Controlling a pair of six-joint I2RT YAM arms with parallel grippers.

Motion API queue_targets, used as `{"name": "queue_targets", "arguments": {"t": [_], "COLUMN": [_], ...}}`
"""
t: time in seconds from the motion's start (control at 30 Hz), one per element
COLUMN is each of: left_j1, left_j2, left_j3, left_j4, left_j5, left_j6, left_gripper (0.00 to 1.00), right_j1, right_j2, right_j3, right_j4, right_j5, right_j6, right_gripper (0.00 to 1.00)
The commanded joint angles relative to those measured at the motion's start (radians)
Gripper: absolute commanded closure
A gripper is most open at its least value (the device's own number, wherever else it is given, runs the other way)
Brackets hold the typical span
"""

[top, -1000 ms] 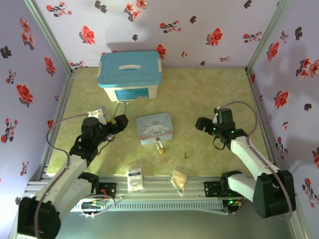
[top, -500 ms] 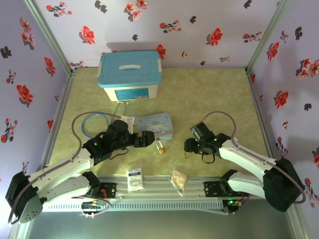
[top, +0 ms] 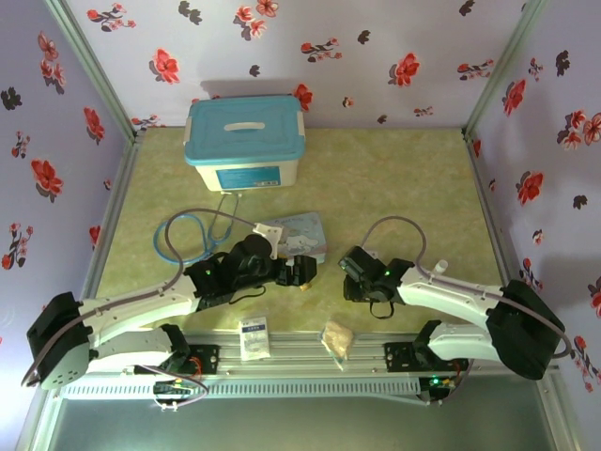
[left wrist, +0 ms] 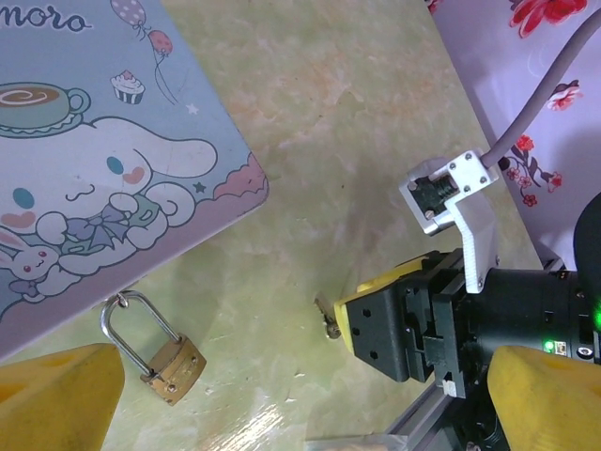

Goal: Unlock the padlock with the key

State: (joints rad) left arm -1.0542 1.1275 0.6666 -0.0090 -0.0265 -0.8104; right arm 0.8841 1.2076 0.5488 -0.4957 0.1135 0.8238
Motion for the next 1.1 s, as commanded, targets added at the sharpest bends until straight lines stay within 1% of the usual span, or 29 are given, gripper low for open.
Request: {"name": "queue_targets", "arguments": {"t": [0.0,0.03,0.1,0.17,0.33,0.4,0.47,0.6,0.67,0.77,0.9,1.07], "left_j1": [-0.004,-0.004,-0.004,-0.004,-0.005,-0.007,-0.006,-0.009,-0.009,-0.008,-0.009,-0.009], "left_j2": [0.003,0.001,-0.003,-0.007,-0.009,-0.005,-0.005,-0.014,-0.015,-0.007,0.01,0.024], "left_j3": [0.07,0.079,0.079,0.061,0.001,-0.002,-0.002,-0.008,-0.009,-0.008,-0.01,-0.013], "left_j4": [-0.025,-0.053,-0.057,-0.029,0.065,0.063,0.055,0.057,0.058,0.065,0.071,0.081], "left_j5": [-0.043,-0.056,-0.058,-0.059,-0.048,-0.048,-0.049,-0.049,-0.05,-0.053,-0.052,-0.054], "left_j6": [0.045,0.051,0.055,0.035,-0.014,-0.014,-0.014,-0.014,-0.015,-0.011,-0.019,-0.017], "left_gripper": [0.0,0.0,0.0,0.0,0.0,0.0,0.0,0.0,0.0,0.0,0.0,0.0], "right_j1": [0.028,0.039,0.062,0.079,0.103,0.106,0.105,0.105,0.106,0.106,0.105,0.106], "right_j2": [0.023,0.031,0.048,0.058,0.044,0.032,0.026,0.013,0.004,0.0,0.01,0.036], "right_j3": [0.0,0.003,0.006,0.001,-0.019,-0.022,-0.027,-0.024,-0.036,-0.05,-0.061,-0.07], "right_j4": [-0.011,-0.007,-0.004,0.002,-0.019,-0.028,-0.045,-0.067,-0.03,0.035,0.062,0.09], "right_j5": [0.038,0.039,0.041,0.037,0.064,0.07,0.088,0.103,0.094,0.082,0.095,0.074], "right_j6": [0.027,0.029,0.04,0.057,0.085,0.089,0.09,0.089,0.081,0.072,0.066,0.066], "right_gripper": [0.62,0.62,0.62,0.62,0.67,0.67,0.7,0.69,0.65,0.63,0.63,0.66]}}
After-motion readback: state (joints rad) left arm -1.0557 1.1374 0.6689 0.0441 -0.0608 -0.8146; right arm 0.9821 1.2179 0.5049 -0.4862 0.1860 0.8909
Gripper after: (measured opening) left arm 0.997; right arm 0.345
